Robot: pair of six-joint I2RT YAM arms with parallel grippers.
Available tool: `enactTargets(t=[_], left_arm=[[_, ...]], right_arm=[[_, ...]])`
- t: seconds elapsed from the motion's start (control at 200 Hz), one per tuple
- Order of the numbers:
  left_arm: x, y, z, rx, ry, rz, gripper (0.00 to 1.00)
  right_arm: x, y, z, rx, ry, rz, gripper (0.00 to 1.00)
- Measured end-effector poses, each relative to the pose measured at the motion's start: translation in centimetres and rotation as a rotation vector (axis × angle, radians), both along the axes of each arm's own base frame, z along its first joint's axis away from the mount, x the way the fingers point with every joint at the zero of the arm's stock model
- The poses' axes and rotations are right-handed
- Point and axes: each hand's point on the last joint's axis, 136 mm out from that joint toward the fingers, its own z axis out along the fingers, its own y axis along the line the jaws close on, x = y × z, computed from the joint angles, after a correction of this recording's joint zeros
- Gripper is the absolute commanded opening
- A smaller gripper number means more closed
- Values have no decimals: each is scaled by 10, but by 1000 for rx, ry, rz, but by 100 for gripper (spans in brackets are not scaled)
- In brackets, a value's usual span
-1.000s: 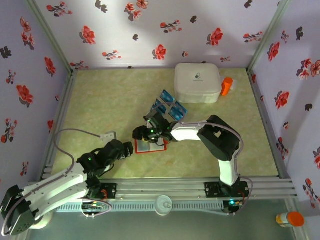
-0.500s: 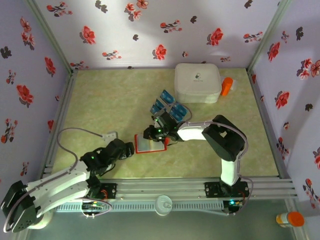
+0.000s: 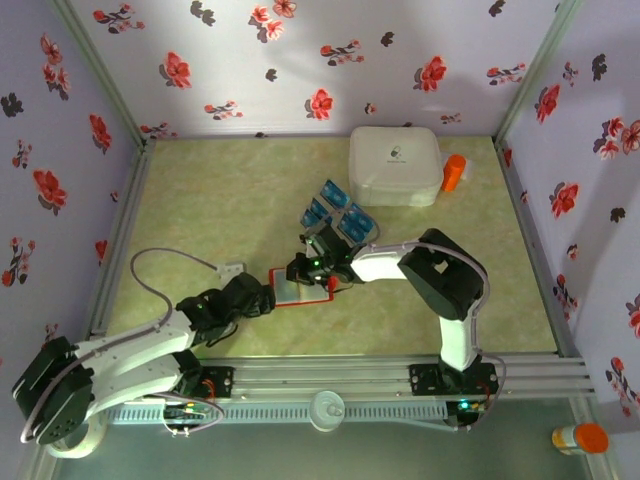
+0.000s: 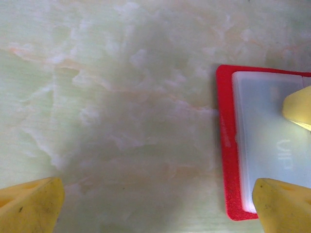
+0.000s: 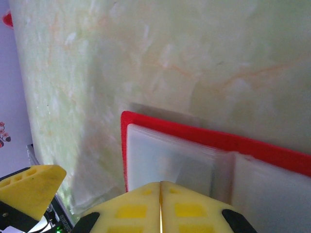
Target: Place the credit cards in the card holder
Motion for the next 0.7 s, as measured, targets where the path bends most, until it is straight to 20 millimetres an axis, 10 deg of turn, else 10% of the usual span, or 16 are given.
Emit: enactTargets(t=[0.7], left_arm=[[9,-23,-18,18,42,-60,100]], right_arm=[[2,7,8,14,-12,7,9]])
